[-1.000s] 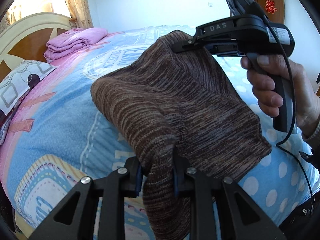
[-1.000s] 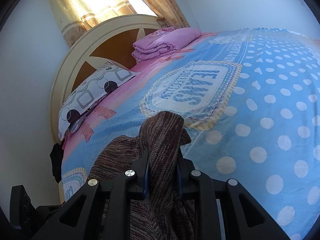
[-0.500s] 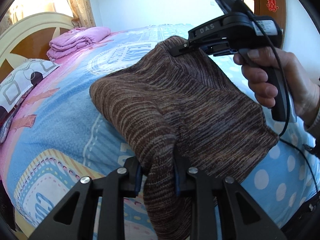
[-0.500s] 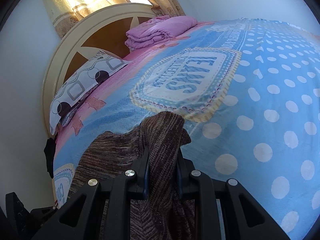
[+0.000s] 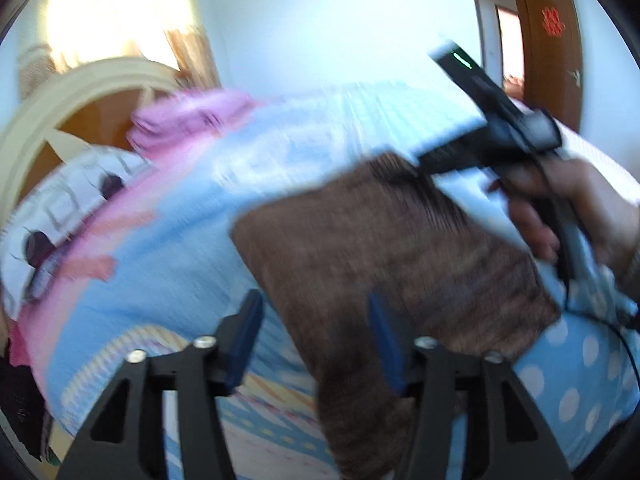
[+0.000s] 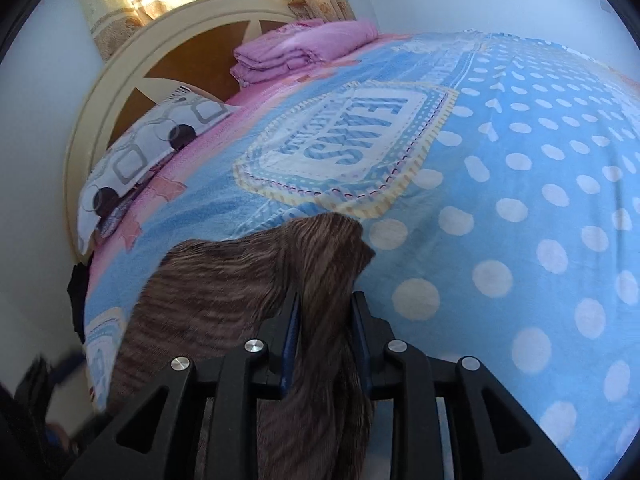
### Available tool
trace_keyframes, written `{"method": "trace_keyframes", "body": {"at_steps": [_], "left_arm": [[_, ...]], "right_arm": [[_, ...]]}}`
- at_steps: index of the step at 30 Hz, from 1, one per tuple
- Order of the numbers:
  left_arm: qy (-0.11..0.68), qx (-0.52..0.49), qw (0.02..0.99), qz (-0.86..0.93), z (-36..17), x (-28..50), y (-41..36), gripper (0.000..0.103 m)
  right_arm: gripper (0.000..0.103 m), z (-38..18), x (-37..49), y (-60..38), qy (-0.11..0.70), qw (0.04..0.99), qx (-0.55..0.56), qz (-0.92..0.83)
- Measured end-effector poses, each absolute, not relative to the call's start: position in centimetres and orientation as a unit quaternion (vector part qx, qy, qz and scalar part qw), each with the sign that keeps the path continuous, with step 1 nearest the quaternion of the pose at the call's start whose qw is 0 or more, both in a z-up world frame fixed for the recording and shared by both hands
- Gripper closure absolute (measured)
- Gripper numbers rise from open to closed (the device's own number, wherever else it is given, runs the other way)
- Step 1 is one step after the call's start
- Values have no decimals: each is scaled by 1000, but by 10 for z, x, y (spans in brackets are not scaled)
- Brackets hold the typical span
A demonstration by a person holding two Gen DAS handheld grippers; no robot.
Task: Fold small clothes
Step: 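Lower the sweater onto the duvet and open the right gripper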
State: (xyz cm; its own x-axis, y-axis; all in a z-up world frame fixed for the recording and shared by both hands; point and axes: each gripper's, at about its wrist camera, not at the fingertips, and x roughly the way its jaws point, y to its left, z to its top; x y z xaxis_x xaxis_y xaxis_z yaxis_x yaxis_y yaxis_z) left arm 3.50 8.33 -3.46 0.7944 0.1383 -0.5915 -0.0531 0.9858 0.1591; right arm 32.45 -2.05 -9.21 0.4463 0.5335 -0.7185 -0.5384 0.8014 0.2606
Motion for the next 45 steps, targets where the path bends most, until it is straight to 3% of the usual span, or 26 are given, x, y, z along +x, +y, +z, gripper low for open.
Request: {"method": "trace_keyframes", "body": {"at_steps": [2,6,10,14,20,26,29,33,37,45], "left_arm": [[298,73,949,76,-27,39,91,19],[292,103,941,138,-45,66,105,19],[313,87,933,154,-68,88,121,17],[326,96,927,159,-75,88,116,15],[314,97,925,189,-81,88,116,3],[326,44,930,163,-74,74,126,3],[327,32,933,143,-63,55,119,3],[304,50,944,118,-38,29,105,3],[278,43,954,101,-16,12,94,3],[251,53,963,85,9,-1,77,3]], "right_arm": [[77,-81,302,-37,408,854,3,323],[77,-71,248,-54,391,849,13,356],[77,-89,208,-36,394,845,-72,353],[79,-112,207,-37,411,846,-93,327],[80,-123,191,-33,389,856,-139,312],[78,-127,178,-40,385,866,-114,299],[61,-112,164,-51,377,873,-65,301],[58,-82,135,-59,330,897,-60,289],[45,-56,110,-66,295,913,-58,275],[45,-29,80,-78,257,926,-59,269]]}}
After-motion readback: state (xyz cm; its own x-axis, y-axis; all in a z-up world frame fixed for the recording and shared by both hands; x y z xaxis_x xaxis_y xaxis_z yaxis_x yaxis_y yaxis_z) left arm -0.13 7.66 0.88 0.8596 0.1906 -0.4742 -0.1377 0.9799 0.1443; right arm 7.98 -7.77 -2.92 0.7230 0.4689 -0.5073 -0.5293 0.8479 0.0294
